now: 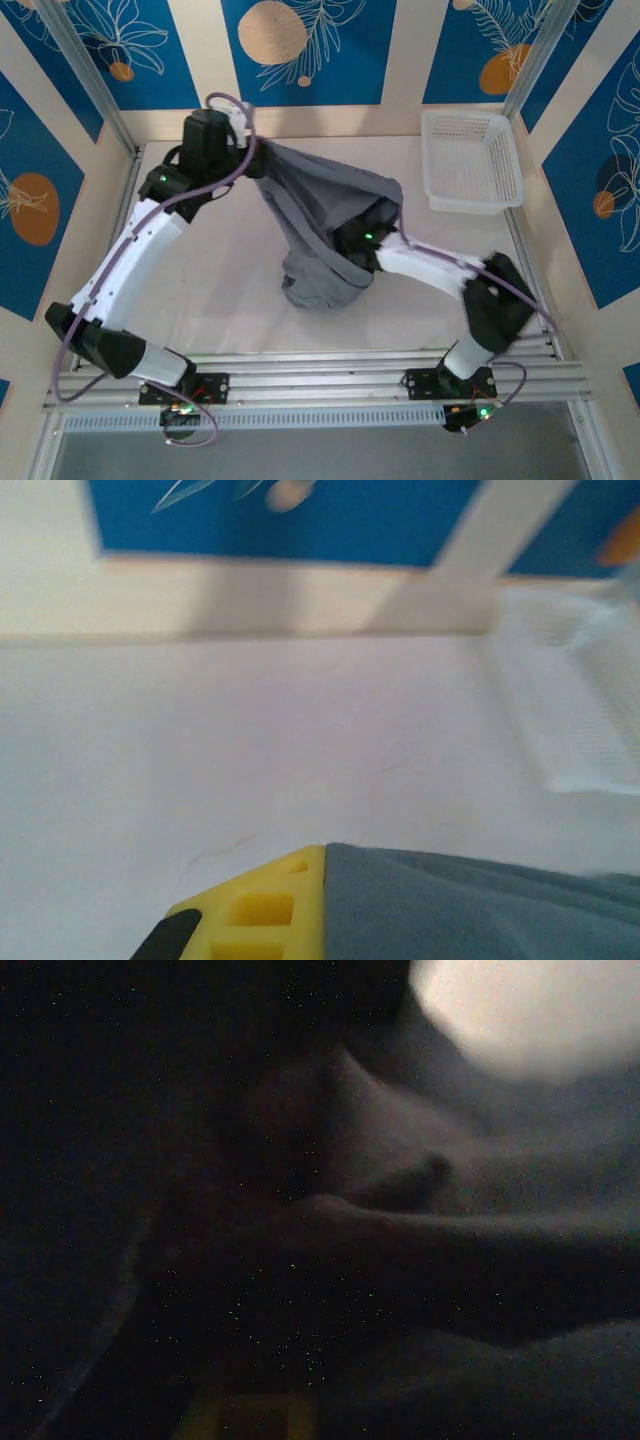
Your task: Fold the inside-out t-shirt
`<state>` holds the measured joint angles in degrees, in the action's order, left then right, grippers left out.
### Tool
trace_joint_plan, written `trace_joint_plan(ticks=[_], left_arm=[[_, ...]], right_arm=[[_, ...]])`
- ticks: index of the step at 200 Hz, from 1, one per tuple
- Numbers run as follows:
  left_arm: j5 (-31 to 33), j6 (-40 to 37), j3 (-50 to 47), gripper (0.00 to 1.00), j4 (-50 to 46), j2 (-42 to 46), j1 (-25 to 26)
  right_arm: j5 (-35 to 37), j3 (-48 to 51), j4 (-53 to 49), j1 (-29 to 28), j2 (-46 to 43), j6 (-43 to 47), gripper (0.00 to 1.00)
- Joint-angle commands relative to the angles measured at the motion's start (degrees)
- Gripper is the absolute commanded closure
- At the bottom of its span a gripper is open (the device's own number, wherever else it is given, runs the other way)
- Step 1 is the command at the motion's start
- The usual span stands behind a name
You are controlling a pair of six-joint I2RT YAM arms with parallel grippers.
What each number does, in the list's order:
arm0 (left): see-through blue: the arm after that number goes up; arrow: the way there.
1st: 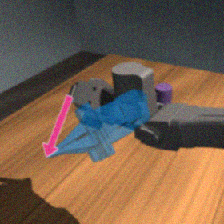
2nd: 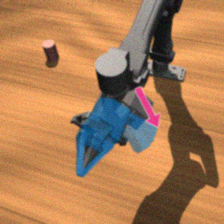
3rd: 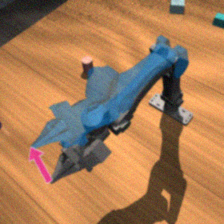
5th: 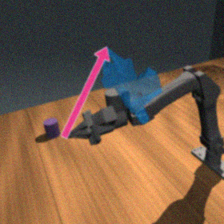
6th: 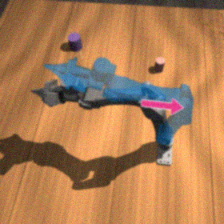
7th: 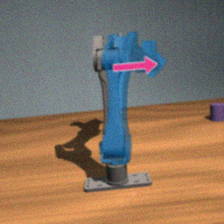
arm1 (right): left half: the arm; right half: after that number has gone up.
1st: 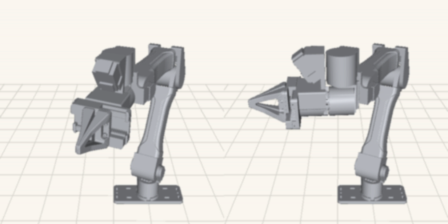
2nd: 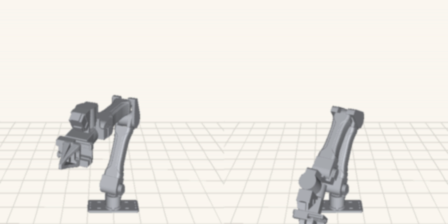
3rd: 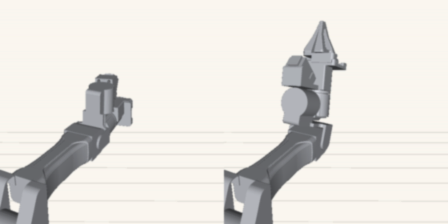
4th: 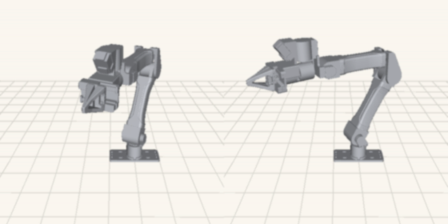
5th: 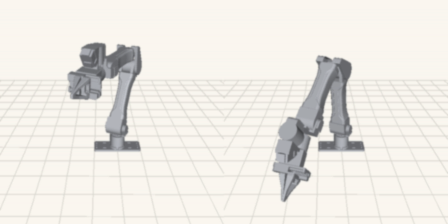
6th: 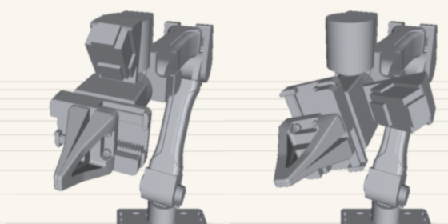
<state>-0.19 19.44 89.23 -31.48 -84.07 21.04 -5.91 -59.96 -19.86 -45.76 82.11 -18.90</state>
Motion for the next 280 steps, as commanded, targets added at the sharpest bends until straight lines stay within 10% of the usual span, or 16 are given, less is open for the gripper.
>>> trace_joint_plan(ticks=[1, 67, 106, 156, 175, 214, 255, 280], left_arm=[[-1.8, 1.6, -12.2, 1.00, 7.4, -3.0, -2.9], [-7.6, 9.8, -34.0, 1.00, 18.5, -5.1, -3.1], [-17.6, 11.8, -31.2, 0.26, 14.8, 8.5, -2.8], [-28.4, 21.8, -30.9, 0.06, 17.9, 18.8, 8.2], [-32.4, 23.2, -30.1, 0.06, 19.5, 14.6, 15.2], [-15.3, 17.2, -30.9, 0.11, 9.0, 10.2, 19.8], [-1.8, 16.4, -44.5, 0.57, 11.2, 6.9, 6.7], [-4.8, 14.9, -47.1, 0.52, 11.2, 7.2, -0.3]], right_arm=[[-0.7, 3.1, 8.5, -0.6, -9.8, -2.7, 1.00], [1.1, 4.0, 15.8, 7.7, -22.0, -7.4, 1.00], [6.9, 4.3, 14.0, 8.9, -21.0, -9.3, 1.00], [11.3, 3.2, 15.0, 6.7, -19.4, -12.0, 1.00], [12.4, 1.8, 15.2, 5.4, -17.9, -11.0, 1.00], [16.0, -2.3, 11.1, 5.9, -17.3, -12.9, 1.00], [13.1, -5.7, 8.7, 12.7, -23.5, -19.3, 1.00], [7.4, -5.9, 8.6, 20.8, -26.9, -24.7, 1.00]])
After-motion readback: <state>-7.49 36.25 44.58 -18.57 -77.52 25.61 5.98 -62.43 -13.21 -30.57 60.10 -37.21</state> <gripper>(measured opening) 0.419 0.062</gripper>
